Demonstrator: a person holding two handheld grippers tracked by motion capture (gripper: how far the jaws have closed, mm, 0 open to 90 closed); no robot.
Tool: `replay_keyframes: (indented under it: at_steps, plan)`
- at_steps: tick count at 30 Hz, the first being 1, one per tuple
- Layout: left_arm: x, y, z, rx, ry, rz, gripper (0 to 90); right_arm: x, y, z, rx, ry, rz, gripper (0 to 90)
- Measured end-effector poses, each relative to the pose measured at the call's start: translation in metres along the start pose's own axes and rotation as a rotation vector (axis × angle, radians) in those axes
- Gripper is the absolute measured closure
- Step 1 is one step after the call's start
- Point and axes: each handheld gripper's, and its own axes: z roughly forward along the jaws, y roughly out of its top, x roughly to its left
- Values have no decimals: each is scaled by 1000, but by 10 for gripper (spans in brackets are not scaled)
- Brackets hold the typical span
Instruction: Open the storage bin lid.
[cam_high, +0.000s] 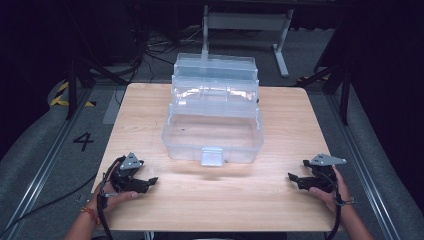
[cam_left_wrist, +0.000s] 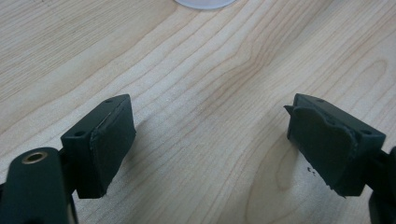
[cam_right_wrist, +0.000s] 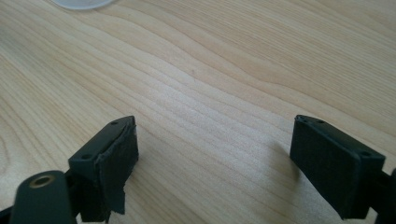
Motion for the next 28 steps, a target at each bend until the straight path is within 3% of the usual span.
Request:
replay_keyframes:
  at_steps: [2, 28]
  plan:
    - [0, 0, 0, 0, 0, 0, 156, -1, 0, 0, 5, 6, 17, 155]
    - [0, 0, 0, 1, 1, 3, 152, -1, 0, 1, 7, 6, 17, 154]
